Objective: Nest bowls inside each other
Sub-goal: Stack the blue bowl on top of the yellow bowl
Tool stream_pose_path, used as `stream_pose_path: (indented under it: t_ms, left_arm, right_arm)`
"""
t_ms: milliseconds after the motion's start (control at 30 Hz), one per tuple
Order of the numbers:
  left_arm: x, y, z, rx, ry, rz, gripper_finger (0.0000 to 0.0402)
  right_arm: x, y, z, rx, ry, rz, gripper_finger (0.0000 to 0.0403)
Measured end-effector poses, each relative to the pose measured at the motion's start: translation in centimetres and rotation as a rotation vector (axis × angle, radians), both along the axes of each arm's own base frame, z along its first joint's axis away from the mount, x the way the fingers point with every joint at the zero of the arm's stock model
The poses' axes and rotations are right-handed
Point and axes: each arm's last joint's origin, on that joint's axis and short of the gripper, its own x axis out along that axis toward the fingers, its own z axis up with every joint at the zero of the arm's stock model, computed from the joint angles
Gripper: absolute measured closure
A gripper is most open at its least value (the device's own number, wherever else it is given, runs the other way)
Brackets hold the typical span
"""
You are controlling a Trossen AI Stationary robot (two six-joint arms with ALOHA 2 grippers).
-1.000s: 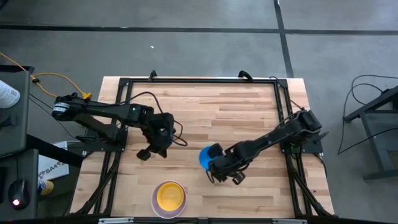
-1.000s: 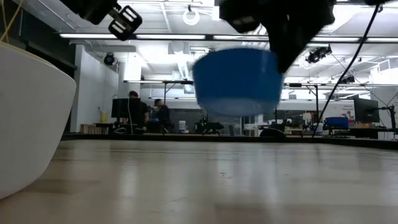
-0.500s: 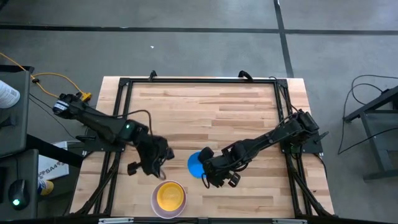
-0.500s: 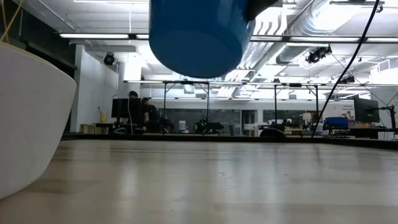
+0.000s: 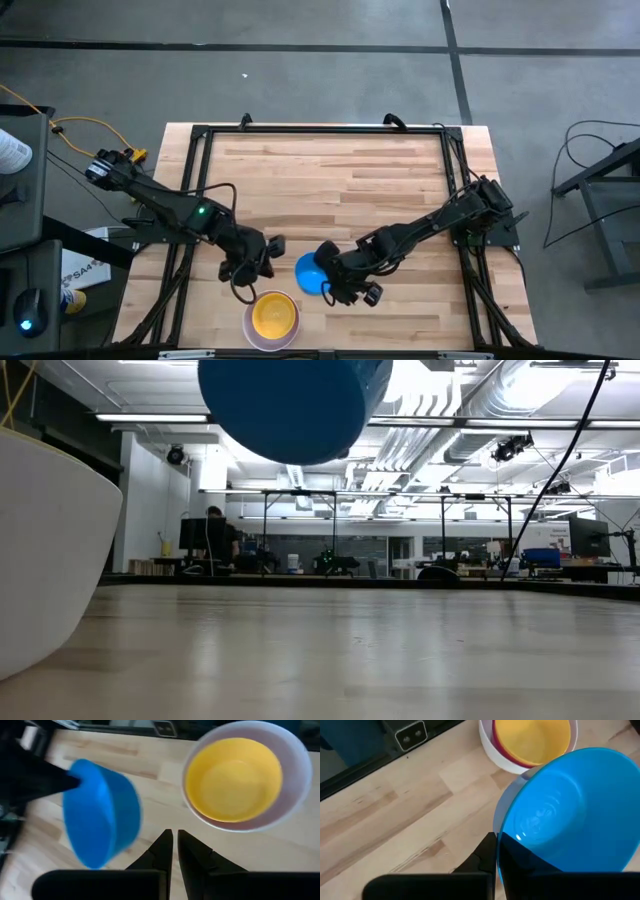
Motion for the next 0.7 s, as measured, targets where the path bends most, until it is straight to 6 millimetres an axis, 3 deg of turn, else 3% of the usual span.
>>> stream_pose_path:
  t_ms: [700]
  left_arm:
    - [1.6,0.7,0.3,-0.123,-0.028,0.061,0.0375]
  right_arm:
    - [0.8,-0.1,-0.9,0.025,-0.001,0.035,0.0399]
